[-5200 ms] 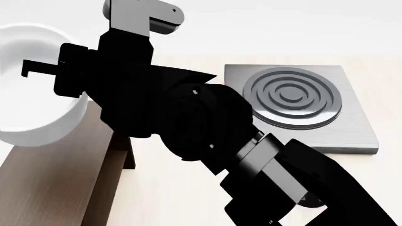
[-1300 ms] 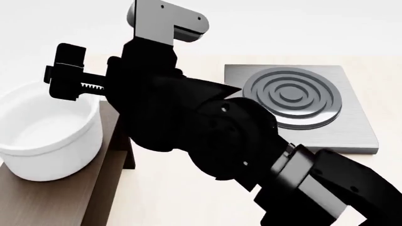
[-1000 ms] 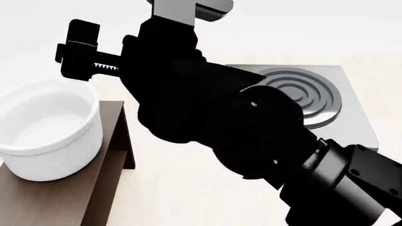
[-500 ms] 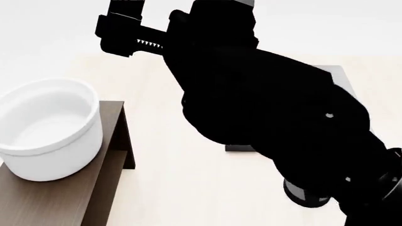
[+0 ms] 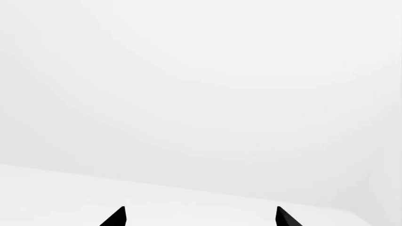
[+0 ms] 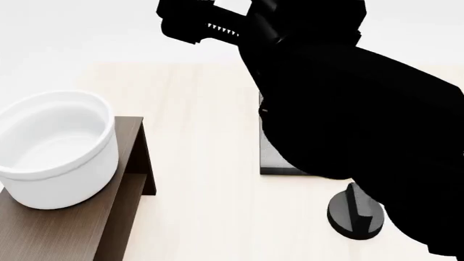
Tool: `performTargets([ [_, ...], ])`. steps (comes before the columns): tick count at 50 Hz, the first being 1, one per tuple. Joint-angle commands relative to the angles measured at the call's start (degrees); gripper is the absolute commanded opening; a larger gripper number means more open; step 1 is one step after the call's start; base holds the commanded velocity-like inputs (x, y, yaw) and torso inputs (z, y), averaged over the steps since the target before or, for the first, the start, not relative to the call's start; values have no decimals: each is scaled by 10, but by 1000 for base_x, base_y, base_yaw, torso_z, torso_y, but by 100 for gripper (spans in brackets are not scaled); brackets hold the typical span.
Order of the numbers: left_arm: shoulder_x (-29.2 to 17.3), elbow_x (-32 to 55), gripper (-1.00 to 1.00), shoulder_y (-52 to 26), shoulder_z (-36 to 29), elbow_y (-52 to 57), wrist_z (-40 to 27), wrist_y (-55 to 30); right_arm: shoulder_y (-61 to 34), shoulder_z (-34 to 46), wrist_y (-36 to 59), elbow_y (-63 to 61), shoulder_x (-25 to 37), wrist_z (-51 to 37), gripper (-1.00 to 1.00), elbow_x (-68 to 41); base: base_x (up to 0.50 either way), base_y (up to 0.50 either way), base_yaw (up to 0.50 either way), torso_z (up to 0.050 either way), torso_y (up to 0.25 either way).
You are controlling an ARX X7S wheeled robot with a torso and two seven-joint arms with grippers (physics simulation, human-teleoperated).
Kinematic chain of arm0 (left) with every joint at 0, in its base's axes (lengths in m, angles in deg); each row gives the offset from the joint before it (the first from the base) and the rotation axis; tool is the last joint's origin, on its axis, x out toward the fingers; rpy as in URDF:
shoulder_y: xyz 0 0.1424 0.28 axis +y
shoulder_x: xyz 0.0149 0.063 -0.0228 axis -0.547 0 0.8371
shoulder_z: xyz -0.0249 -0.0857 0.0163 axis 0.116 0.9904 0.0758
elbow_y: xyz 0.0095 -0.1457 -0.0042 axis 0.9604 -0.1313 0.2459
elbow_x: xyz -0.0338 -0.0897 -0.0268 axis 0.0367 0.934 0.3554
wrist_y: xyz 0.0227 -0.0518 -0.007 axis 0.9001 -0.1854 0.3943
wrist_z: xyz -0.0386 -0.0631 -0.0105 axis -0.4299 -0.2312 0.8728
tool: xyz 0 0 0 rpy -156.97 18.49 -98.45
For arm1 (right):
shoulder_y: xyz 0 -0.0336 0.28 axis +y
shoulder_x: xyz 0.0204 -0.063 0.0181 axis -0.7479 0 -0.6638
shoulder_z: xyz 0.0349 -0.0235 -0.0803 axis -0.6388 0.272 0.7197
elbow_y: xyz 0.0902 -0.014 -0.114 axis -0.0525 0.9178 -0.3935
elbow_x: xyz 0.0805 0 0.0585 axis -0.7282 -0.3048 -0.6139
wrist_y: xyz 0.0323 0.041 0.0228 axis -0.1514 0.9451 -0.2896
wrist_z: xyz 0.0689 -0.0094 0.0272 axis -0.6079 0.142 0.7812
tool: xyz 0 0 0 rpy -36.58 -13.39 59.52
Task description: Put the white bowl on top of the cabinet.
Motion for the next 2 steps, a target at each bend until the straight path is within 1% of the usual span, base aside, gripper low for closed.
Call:
performTargets([
  [1,11,-21,100,-11,-15,-24,21,-10,-5,-25,-1,-37,28,-17,100,6,0,0,0,0,0],
  [2,11,-21,100,-11,-14,-24,21,-10,-6,-28,-2,-43,33,-23,100,5,0,0,0,0,0],
])
